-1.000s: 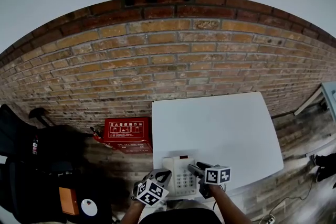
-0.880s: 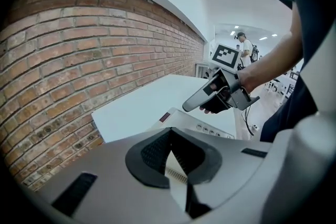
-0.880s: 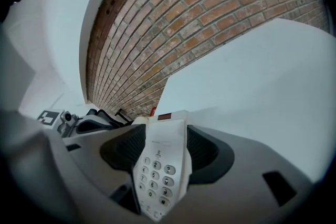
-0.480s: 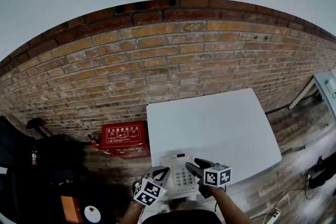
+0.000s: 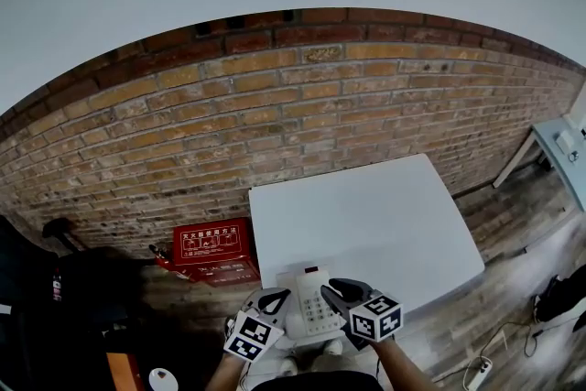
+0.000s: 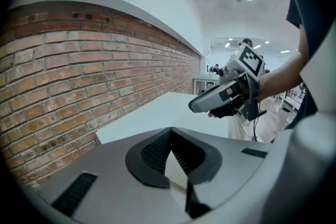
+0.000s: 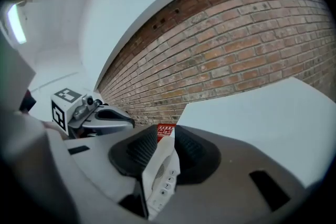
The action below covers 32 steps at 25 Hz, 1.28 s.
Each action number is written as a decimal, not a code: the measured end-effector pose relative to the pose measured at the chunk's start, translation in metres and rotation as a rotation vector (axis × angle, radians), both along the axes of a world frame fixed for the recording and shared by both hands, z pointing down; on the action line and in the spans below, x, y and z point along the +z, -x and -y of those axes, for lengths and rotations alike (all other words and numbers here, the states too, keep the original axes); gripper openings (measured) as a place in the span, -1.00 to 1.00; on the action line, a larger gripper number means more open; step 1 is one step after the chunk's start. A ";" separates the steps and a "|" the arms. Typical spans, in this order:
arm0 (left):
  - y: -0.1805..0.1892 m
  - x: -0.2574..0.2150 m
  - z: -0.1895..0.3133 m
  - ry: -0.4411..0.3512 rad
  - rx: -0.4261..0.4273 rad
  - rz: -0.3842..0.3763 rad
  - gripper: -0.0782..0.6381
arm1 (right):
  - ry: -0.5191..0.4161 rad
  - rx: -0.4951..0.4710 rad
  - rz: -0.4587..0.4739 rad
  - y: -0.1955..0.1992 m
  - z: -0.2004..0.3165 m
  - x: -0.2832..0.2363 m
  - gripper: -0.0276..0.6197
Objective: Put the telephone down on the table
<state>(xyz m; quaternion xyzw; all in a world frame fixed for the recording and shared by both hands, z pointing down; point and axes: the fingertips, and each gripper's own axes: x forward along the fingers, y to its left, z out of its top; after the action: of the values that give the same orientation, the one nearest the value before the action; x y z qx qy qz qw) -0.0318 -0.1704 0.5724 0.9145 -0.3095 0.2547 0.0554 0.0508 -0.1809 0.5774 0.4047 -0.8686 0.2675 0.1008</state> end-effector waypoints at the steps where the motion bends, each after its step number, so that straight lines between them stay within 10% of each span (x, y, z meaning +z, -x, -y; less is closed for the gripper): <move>1: 0.000 -0.005 -0.001 0.001 -0.001 -0.022 -0.76 | -0.019 0.000 -0.005 0.002 -0.003 -0.006 -0.59; 32: 0.040 -0.038 -0.054 -0.099 0.140 -0.080 -0.76 | -0.252 0.162 -0.086 0.052 -0.063 -0.060 -0.83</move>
<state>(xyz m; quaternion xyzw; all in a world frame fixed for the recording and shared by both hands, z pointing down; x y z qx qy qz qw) -0.0715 -0.1160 0.5343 0.9449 -0.2547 0.2057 0.0046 -0.0014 -0.1182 0.5172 0.4941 -0.8546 0.1460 0.0644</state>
